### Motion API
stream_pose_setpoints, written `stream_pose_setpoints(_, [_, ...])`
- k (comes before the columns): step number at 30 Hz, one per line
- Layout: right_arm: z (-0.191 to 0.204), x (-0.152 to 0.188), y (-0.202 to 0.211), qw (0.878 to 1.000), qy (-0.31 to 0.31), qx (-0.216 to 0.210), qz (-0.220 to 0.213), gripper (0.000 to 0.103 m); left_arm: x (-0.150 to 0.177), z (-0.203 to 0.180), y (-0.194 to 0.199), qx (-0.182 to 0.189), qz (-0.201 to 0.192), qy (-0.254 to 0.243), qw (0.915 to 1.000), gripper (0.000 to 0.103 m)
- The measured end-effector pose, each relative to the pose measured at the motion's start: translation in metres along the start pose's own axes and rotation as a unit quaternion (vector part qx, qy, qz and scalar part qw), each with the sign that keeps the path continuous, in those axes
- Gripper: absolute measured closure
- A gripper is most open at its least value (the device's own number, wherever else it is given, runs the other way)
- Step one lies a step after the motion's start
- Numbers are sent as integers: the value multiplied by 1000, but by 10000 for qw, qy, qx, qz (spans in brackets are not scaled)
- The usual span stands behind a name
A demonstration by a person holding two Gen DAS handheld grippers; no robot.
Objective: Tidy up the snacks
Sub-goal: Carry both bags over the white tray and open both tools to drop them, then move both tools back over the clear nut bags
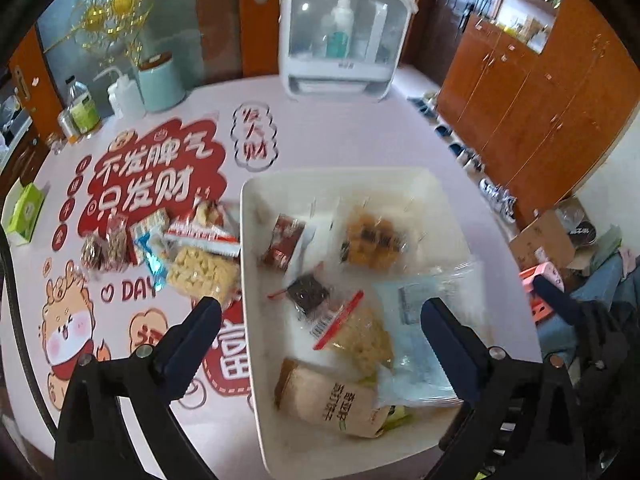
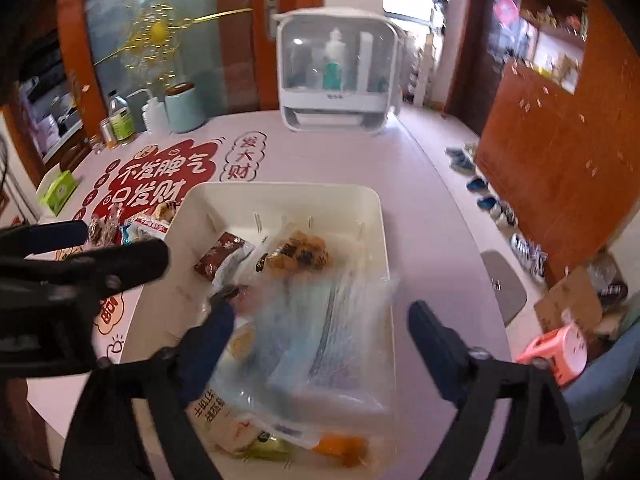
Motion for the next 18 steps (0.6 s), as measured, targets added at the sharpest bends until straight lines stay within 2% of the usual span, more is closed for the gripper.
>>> stream_pose_setpoints(4, [4,-2,5,9998,94,64,-156,6,4,3,0,-10,57,80,10000,3])
stream_pose_setpoints(18, [6,3,7,9999,90,74,-51,6,11,1,12,-91,16,-44,9999,3])
Point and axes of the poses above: each gripper's, at about its wrist camera, not at the fingertips, and y roughly against the way its jaws point, z to its left, x to its underside, the point moved 5 cm from there along -y, roughly the way its jaws point, and after that the axes turned 15 degrees about x, right-handed, at the moved point
